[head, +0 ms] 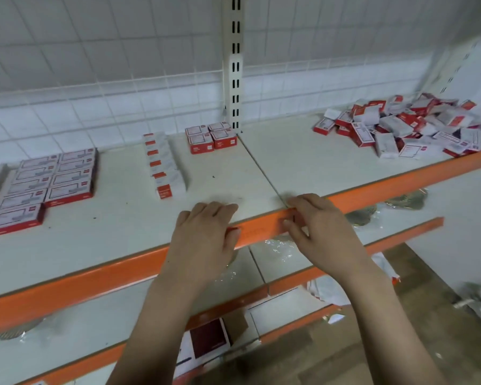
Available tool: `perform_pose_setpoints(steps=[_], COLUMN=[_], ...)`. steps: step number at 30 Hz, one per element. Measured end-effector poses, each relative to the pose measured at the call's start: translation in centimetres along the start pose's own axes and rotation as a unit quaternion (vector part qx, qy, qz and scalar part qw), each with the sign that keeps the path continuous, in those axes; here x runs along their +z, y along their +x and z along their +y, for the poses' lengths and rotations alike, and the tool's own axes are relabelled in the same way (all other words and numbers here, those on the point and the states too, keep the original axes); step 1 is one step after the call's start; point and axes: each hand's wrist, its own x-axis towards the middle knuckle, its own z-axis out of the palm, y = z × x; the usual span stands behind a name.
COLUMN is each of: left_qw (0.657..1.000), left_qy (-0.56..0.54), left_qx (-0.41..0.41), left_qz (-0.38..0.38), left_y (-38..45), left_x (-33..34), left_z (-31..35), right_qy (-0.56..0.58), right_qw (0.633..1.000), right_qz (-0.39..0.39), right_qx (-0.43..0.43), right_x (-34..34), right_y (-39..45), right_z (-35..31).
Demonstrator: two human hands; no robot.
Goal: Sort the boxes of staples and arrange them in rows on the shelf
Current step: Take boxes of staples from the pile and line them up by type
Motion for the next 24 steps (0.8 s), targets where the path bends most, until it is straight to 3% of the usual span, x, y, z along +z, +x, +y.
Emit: perform_pose_setpoints(steps=[9,24], left_qw=[0.999,0.992], left_qy=[-0.027,-0.053], left_qx=[-0.002,0.096], left_qz=[-0.041,-0.054], left_y=[4.1,16.2], left_x=[1.7,4.6], left_z=[3.3,5.9], right_qy=[0.009,-0.041], right_qw=[0.999,0.992], right_qz=[0.012,0.023], right_qx=[0.036,0.12], right_x=[-1.4,-3.9], right_y=[1.0,6.2], right_z=[5.2,11.7])
